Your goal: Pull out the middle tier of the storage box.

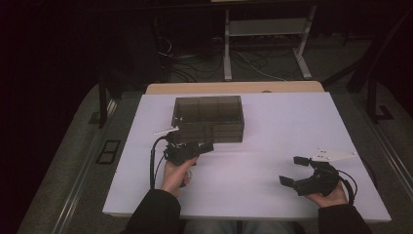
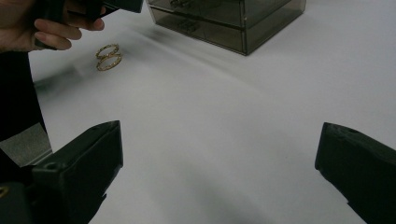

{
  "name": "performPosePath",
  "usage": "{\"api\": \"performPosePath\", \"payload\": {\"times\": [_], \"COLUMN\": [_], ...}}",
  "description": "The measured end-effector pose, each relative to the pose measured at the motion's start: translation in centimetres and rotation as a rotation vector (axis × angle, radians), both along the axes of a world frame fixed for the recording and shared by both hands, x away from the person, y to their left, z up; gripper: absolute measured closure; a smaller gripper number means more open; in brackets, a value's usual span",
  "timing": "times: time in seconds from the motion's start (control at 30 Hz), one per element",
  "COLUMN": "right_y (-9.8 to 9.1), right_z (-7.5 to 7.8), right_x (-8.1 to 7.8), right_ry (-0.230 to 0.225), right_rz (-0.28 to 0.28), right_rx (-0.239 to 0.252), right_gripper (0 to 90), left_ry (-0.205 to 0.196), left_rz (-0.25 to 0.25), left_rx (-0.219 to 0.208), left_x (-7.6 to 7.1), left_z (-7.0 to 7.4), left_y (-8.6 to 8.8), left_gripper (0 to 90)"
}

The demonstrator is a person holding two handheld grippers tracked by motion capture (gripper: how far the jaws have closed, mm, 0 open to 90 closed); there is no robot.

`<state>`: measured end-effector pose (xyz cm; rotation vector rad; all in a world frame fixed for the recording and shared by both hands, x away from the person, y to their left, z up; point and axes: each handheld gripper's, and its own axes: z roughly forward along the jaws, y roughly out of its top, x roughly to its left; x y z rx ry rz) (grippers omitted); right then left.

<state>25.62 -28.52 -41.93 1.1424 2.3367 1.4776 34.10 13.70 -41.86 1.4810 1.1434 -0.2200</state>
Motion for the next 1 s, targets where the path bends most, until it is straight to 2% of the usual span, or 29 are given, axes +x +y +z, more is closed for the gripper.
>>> {"api": "performPosePath", "payload": {"times": [0.07,0.2,0.4,0.57,0.8,0.9,1.0], "right_y": [-0.1,0.0,0.0,0.0,0.0,0.1,0.2], "right_z": [0.0,0.0,0.0,-0.1,-0.1,-0.2,-0.2], "right_x": [0.0,0.0,0.0,0.1,0.1,0.2,0.2], "right_ry": [-0.002,0.001,0.003,0.009,0.012,0.025,0.029], "right_rz": [0.0,0.0,0.005,0.009,0.013,0.015,0.017], "right_rx": [0.002,0.002,-0.001,0.001,0.002,0.001,-0.002], "right_gripper": [0.3,0.3,0.3,0.3,0.3,0.3,0.3], "left_ry": [0.013,0.032,0.085,0.13,0.169,0.19,0.189], "left_rz": [0.008,0.015,0.041,0.101,0.13,0.132,0.135], "left_rx": [-0.02,-0.033,-0.071,-0.14,-0.154,-0.153,-0.151], "left_x": [0.1,0.2,0.5,0.8,1.2,1.4,1.6], "left_z": [-0.2,-0.5,-1.0,-1.4,-1.9,-2.3,-2.5], "left_y": [0.0,-0.3,-0.5,-0.6,-0.8,-1.1,-1.2], "left_gripper": [0.0,0.0,0.0,0.0,0.0,2.9,7.7]}}
